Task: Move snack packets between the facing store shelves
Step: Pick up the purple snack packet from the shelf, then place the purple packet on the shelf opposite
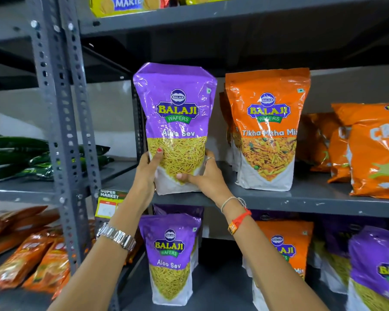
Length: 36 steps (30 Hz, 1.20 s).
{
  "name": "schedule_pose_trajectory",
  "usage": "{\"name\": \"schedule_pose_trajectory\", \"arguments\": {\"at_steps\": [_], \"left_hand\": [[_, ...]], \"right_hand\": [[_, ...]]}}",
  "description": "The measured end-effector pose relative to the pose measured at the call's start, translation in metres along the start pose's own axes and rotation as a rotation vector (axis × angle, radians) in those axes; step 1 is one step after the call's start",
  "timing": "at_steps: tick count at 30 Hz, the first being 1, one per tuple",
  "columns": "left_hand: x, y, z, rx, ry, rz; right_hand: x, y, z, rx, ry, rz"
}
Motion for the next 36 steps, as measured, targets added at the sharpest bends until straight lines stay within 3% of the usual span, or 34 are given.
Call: {"name": "schedule_pose_trajectory", "arguments": {"at_steps": [9, 15, 22, 26, 29, 36], "left_hand": [[0.02, 0.108, -0.024, 0.004, 0.162, 0.098], [-0.006, 0.175, -0.002, 0.027, 0.048, 0.067], [-0.055, 0.237, 0.073, -0.029, -0.314, -0.159], [-0.075, 0.261, 0.133, -0.065, -0.418, -0.183], [-0.088, 0.274, 0.178, -0.146, -0.433, -0.2], [-0.074, 0.252, 0.248, -0.233, -0.425, -0.193]], "right_hand": [[-0.023, 0.053, 0.015, -0.119, -0.066, 0.116], [-0.013, 0.117, -0.01, -0.128, -0.088, 0.245], [0.025, 0.196, -0.1, 0.005, -0.153, 0.416], [0.039, 0.223, -0.165, 0.125, -0.147, 0.462], [0.046, 0.239, -0.199, 0.197, -0.138, 0.495], [0.041, 0.228, -0.266, 0.359, -0.014, 0.392]]}}
Point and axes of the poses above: each hand's wrist, its own y-axis away from the middle knuckle, its own x-axis out of the palm, z = x × y, the point moved 8 cm from there along -y, towards the middle knuckle, and after that the axes turned 11 degrees about y, right-handed, at the moved point
